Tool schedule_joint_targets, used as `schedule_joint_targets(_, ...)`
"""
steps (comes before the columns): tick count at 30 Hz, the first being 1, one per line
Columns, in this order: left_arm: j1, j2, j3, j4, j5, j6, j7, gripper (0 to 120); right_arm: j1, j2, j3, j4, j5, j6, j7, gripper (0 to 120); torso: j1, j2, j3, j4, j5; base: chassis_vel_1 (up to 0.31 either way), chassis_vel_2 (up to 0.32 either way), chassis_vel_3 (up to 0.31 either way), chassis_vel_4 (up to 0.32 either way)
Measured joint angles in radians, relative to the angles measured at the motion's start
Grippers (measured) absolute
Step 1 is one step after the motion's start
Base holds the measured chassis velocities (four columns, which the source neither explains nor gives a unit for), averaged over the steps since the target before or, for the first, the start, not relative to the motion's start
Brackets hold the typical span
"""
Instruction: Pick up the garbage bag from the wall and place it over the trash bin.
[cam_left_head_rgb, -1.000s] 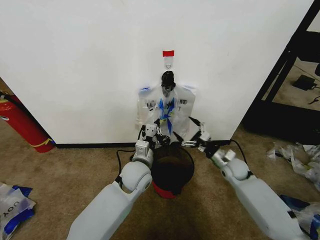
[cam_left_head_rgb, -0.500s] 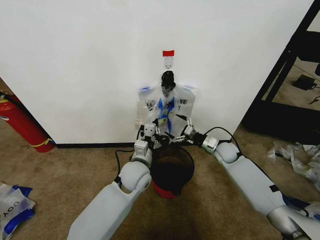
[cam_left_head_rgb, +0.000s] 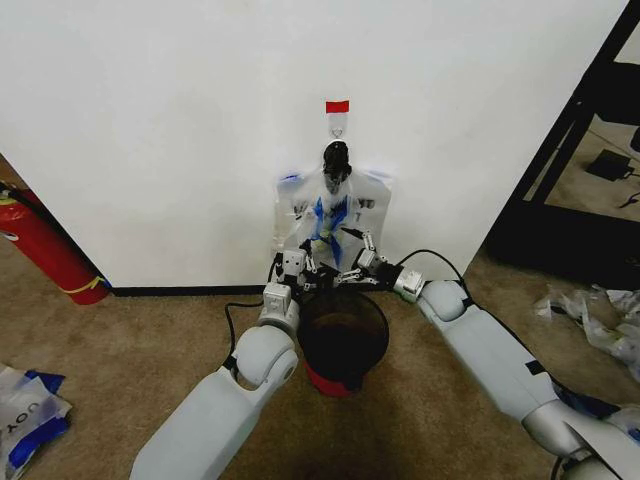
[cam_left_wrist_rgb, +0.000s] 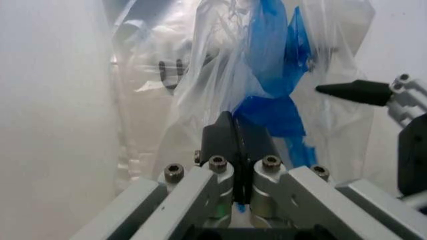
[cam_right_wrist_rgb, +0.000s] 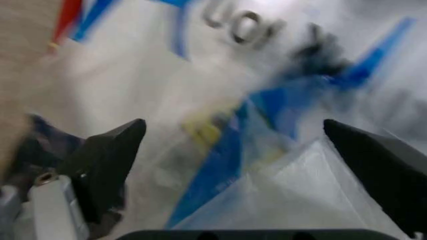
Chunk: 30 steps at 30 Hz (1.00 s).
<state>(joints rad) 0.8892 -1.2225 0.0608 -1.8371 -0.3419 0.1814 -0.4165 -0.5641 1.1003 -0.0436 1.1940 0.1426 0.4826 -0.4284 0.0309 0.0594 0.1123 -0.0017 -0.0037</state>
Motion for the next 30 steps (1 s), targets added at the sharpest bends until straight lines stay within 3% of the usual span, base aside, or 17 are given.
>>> schedule_joint_targets(9,0.004,0.001,0.002,0.0,0.011,-0.002,0.002,0,-0.033,-0.021,0.037,0.01,0.009,-0.011,0.038,81,0.0,0.0,0.0,0.0,0.0,0.0,0.0,0.0,0.0)
schedule_joint_targets(19,0.013,0.012,-0.004,-0.004,0.014,-0.003,0.002,0,-0.008,-0.01,0.043,-0.061,0.046,0.01,0.014,50,0.0,0.0,0.0,0.0003,0.0,0.0,0.0,0.0,0.0)
schedule_joint_targets(21,0.014,0.013,-0.006,-0.005,0.014,-0.003,0.002,0,-0.005,-0.009,0.036,-0.06,0.061,0.014,0.006,50,0.0,0.0,0.0,0.0003,0.0,0.0,0.0,0.0,0.0)
schedule_joint_targets(30,0.018,0.017,-0.012,-0.005,0.015,-0.007,0.003,0,0.011,0.009,-0.01,-0.039,0.134,0.044,-0.082,85,0.0,0.0,0.0,0.0003,0.0,0.0,0.0,0.0,0.0)
